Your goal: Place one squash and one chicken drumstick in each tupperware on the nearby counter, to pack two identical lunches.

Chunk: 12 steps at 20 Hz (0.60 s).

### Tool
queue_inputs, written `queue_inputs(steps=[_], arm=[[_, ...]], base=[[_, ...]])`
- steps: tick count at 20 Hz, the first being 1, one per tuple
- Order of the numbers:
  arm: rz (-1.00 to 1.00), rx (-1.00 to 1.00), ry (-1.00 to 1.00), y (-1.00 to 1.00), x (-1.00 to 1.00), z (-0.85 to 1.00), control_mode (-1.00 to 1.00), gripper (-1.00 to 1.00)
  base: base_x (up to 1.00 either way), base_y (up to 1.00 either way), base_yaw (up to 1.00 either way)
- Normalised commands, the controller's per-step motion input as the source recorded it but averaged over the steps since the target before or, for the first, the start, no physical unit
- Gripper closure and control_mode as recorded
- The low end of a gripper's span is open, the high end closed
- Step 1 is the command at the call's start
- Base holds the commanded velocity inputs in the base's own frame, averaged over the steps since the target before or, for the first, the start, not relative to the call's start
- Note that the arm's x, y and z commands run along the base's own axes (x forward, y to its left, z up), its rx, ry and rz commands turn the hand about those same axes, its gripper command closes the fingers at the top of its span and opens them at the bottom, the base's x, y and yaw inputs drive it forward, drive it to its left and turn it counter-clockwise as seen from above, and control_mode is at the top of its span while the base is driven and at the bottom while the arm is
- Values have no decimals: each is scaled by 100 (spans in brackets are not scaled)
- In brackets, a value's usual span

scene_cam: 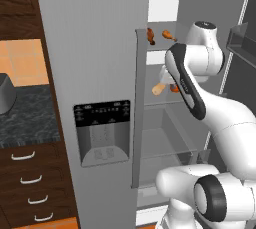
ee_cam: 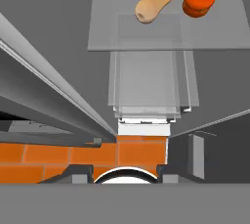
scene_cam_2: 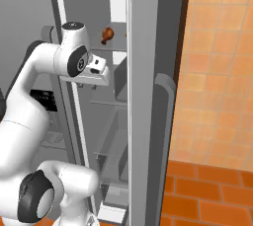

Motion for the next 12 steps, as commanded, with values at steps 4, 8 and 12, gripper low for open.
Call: queue_inputs(steps=[4,8,12], arm=[[2,0,-5,-4,-8,1,-100,-100],[1,-1,-16,-7,-2,14,-100,-100],[0,-3,-25,-4,-4,33,-100,-100]], base=[[0,0,0],[0,0,0],[0,0,0]])
